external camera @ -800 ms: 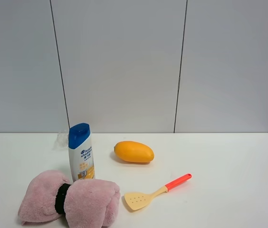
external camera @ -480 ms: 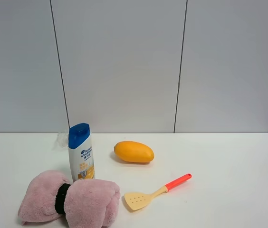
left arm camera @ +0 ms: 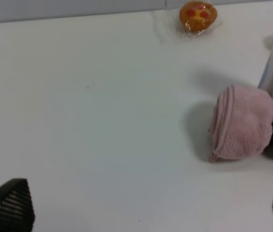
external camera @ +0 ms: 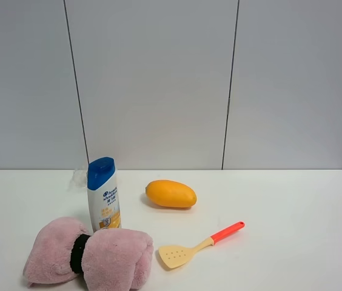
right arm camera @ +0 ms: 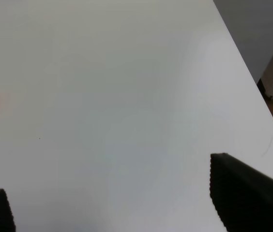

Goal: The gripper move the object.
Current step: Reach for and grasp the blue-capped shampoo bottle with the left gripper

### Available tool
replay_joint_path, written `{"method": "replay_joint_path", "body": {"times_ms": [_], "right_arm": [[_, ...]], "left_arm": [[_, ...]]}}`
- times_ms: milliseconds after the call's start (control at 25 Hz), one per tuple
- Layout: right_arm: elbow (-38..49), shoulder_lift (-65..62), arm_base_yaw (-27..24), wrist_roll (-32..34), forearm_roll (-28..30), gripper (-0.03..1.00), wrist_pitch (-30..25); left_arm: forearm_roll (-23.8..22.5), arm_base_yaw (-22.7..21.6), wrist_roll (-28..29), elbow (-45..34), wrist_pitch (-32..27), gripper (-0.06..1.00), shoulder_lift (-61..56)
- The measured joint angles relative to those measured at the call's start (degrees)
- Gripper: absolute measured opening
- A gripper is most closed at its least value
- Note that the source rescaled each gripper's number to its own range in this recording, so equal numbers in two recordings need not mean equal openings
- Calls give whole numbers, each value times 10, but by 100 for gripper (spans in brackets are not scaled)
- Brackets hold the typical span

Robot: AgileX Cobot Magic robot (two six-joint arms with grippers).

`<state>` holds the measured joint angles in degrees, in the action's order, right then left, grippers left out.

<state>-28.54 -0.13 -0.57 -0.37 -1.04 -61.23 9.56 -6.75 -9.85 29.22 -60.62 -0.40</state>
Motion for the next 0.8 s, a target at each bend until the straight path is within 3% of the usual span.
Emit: {"method": "replay_joint_path", "body": {"times_ms": [800], "right_arm": [[0,0,0,0,0,100,0]], "left_arm": [[1,0,0,0,0,100,0]]}}
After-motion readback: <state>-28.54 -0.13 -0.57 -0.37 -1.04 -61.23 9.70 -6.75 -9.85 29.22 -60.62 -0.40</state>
